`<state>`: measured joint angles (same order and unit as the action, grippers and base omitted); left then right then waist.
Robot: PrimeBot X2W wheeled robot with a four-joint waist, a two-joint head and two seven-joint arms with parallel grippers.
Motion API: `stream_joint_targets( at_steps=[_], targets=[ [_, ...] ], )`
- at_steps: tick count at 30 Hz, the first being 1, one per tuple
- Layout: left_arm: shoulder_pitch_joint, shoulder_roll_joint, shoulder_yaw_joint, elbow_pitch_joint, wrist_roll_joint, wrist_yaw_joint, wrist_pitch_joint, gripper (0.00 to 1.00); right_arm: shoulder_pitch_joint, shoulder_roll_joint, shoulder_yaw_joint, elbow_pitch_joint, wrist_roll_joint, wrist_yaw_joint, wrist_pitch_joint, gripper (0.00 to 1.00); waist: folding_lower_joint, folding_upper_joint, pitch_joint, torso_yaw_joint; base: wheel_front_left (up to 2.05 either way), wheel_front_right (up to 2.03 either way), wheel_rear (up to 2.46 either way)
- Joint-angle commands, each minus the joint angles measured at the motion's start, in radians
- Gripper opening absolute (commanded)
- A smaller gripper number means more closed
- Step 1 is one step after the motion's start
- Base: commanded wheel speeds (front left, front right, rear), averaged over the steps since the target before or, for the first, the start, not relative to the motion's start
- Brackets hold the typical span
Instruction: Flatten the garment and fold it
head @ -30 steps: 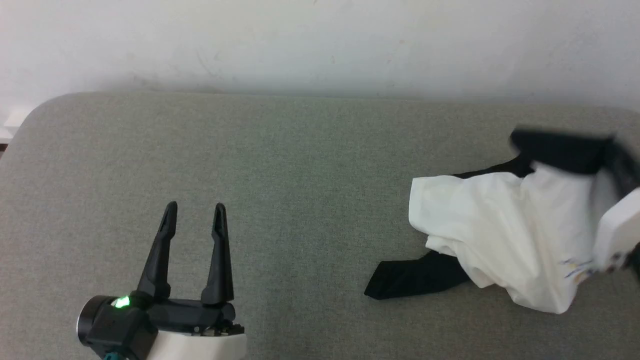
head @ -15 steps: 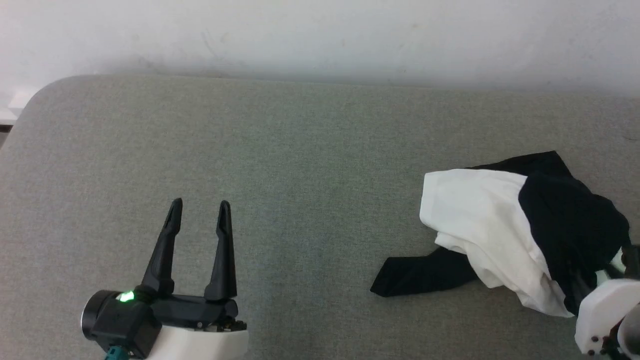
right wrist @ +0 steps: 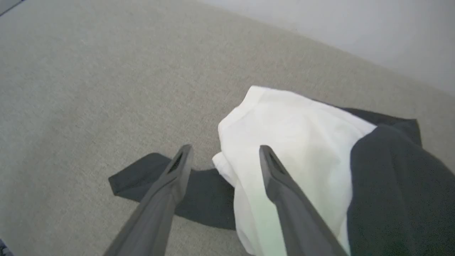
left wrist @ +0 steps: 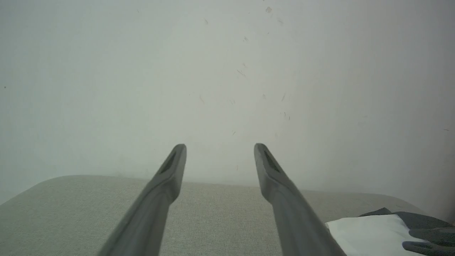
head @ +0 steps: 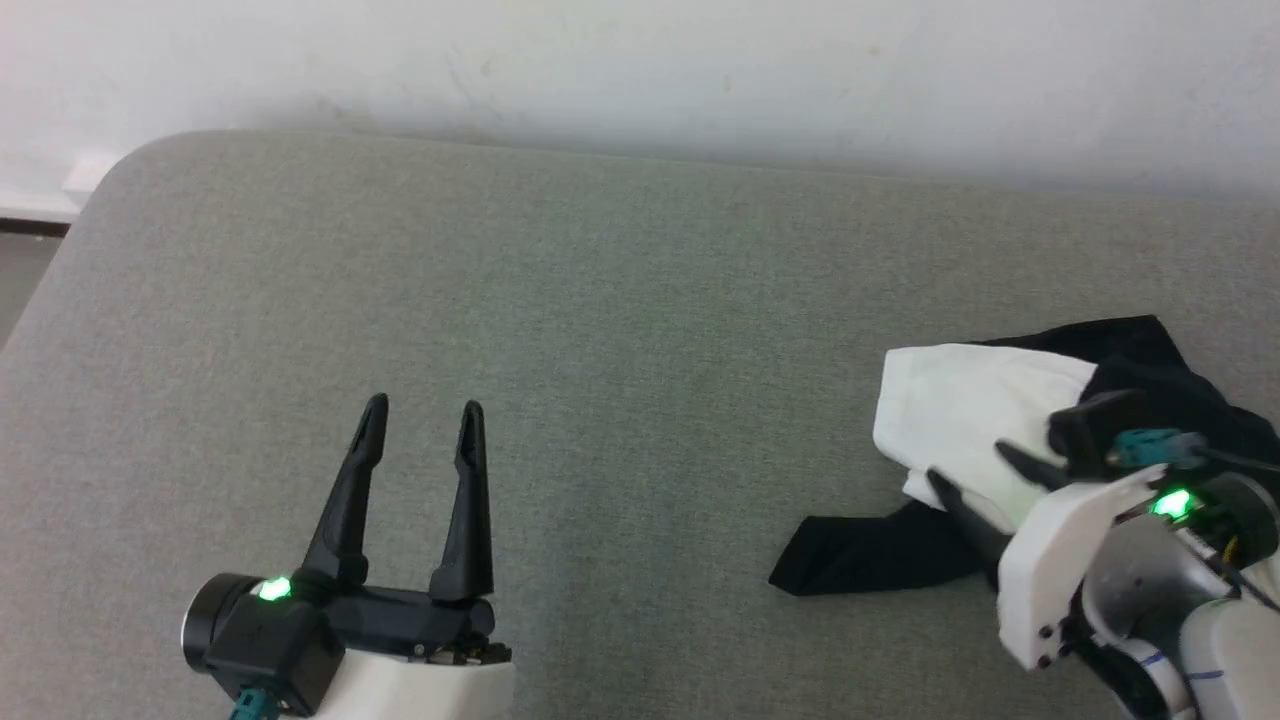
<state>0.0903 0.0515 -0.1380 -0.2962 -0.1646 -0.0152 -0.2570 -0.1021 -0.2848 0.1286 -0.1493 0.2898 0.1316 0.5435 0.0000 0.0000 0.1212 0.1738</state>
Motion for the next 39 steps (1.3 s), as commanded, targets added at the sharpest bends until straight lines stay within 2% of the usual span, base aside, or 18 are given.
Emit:
stream_joint_targets(
  at_steps=[1,6,10,15,16,18,23,28,34,39],
  targets=[
    [-0.021,-0.001,-0.003,-0.001,0.013,0.004,-0.005,1.00,-0.016,-0.007,0.026,0.027,0.029,-0.001,0.025,1.00,0.0000,0.0000,0.023,0.028,0.00,0.00,0.00],
    [-0.033,-0.001,-0.010,-0.003,0.015,0.003,-0.005,1.00,-0.051,-0.065,0.171,0.136,0.077,-0.001,0.094,1.00,0.0000,0.0000,0.053,0.070,0.00,0.00,0.00],
    [-0.043,-0.001,-0.012,0.001,0.010,0.001,-0.005,1.00,-0.093,-0.088,0.261,0.226,0.097,-0.001,0.101,1.00,0.0000,0.0000,0.078,0.094,0.00,0.00,0.00],
    [-0.058,-0.001,-0.018,0.004,0.003,0.001,-0.005,1.00,-0.138,-0.098,0.327,0.338,0.102,-0.001,0.105,1.00,0.0000,0.0000,0.098,0.113,0.00,0.00,0.00],
    [-0.061,-0.001,-0.019,0.006,0.002,0.001,-0.005,1.00,-0.147,-0.102,0.338,0.354,0.097,-0.001,0.106,0.74,0.0000,0.0000,0.099,0.116,0.00,0.00,0.00],
    [-0.066,-0.001,-0.019,0.009,0.002,0.002,-0.005,1.00,-0.161,-0.103,0.331,0.376,0.091,-0.001,0.088,0.00,0.0000,0.0000,0.097,0.118,0.00,0.00,0.00],
    [-0.063,-0.001,-0.017,0.015,0.001,0.011,-0.005,1.00,-0.224,-0.074,0.304,0.349,0.081,-0.001,0.005,0.00,0.0000,0.0000,0.066,0.112,0.00,0.00,0.00],
    [-0.058,-0.001,-0.032,0.021,-0.009,0.017,-0.005,1.00,-0.360,0.006,0.292,0.286,0.120,-0.001,-0.043,0.00,0.0000,0.0000,0.027,0.115,0.00,0.00,0.00],
    [-0.051,-0.001,-0.031,0.020,-0.011,0.018,-0.005,1.00,-0.649,0.097,0.395,0.277,0.144,-0.001,-0.046,0.00,0.0000,0.0000,0.015,0.133,0.00,0.00,0.00],
    [-0.047,-0.001,-0.034,0.018,-0.022,0.024,-0.005,1.00,-0.861,0.193,0.451,0.375,0.177,-0.001,-0.088,0.00,0.0000,0.0000,0.034,0.158,0.00,0.00,0.00]
  ],
)
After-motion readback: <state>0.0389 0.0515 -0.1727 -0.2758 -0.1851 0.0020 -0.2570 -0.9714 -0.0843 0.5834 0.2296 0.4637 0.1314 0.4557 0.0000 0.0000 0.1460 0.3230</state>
